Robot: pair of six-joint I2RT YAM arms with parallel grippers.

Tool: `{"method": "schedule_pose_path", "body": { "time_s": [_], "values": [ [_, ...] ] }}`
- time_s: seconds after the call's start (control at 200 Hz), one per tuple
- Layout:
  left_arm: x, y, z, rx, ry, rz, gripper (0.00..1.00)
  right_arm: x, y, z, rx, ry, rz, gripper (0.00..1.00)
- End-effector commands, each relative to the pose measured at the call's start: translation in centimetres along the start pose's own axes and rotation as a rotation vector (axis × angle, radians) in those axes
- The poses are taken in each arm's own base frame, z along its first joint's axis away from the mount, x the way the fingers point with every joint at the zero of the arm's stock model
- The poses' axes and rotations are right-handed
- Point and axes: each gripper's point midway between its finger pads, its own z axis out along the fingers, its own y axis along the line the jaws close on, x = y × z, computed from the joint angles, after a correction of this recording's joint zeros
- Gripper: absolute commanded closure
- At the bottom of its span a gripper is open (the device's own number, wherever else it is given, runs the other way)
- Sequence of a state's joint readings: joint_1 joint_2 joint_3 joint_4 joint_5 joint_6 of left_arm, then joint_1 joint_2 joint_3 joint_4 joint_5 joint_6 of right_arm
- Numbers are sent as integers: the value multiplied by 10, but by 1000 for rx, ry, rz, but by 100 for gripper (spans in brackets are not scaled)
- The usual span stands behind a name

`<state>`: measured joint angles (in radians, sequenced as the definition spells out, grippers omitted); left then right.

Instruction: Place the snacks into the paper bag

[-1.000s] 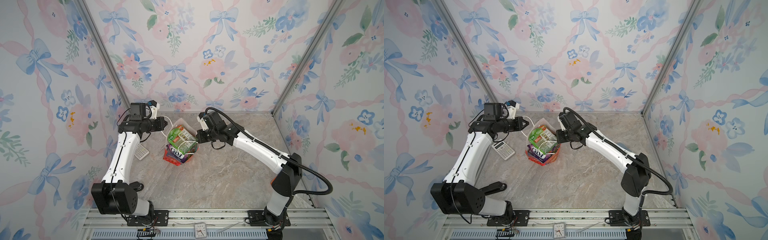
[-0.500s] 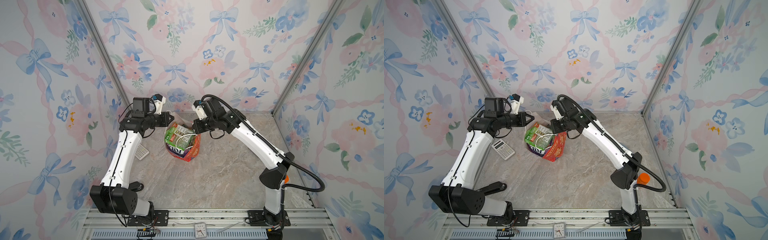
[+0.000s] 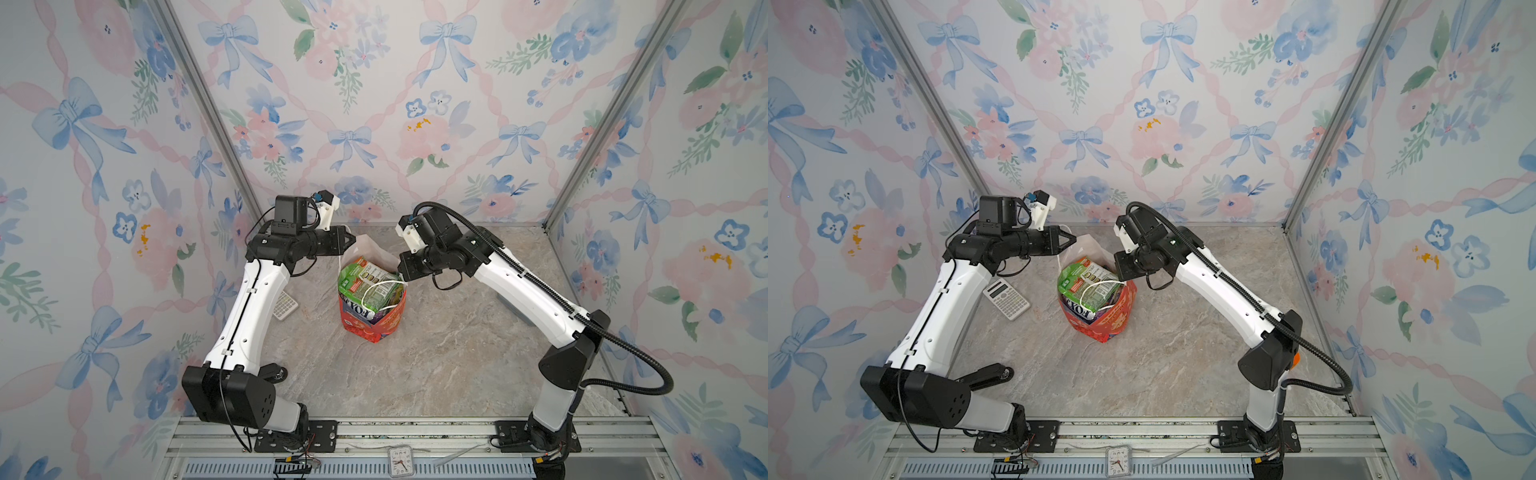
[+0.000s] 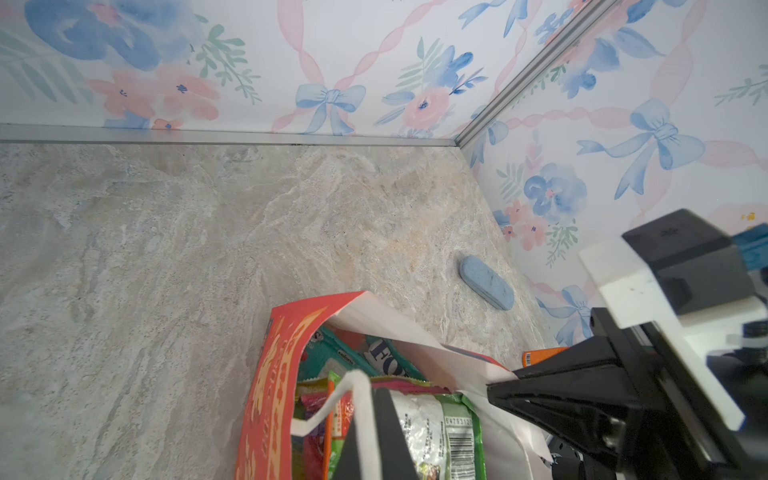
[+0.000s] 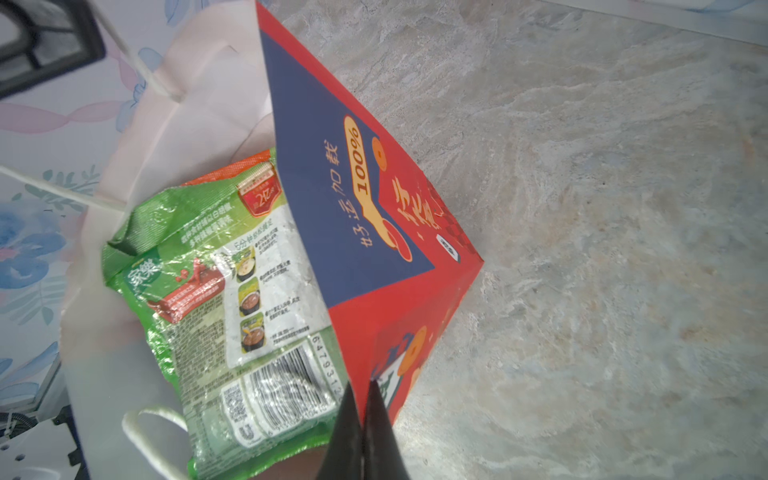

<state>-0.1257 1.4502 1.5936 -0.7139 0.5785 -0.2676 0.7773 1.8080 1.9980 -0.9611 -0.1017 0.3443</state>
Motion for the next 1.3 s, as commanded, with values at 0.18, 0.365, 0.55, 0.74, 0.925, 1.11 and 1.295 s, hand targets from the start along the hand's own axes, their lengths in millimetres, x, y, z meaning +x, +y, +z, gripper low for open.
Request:
{"method": "schedule_pose_path", "body": {
  "time_s": [0.18,0.365,0.55,0.74,0.925,1.11,1.295],
  "values": [
    [2,0,10,15,7,-4,100,-28,-16,-12,-76,-138,94,100],
    [5,12,22,-10,24,-16,100,-28,-36,9,-49,-116,130,100],
    [11,24,35,-30,56,-31,77,-29,-46,27,-51,-90,153,100],
    [6,17,33,-6,46,-18,43,-36,-44,28,-60,-103,152,96],
    [2,5,26,36,32,4,4,-42,-43,26,-59,-116,150,91],
    [-1,-6,22,83,16,23,2,-46,-41,15,-62,-133,145,100],
    [-12,-21,9,121,-31,52,2,-53,-38,-10,-52,-179,134,100]
  ]
}}
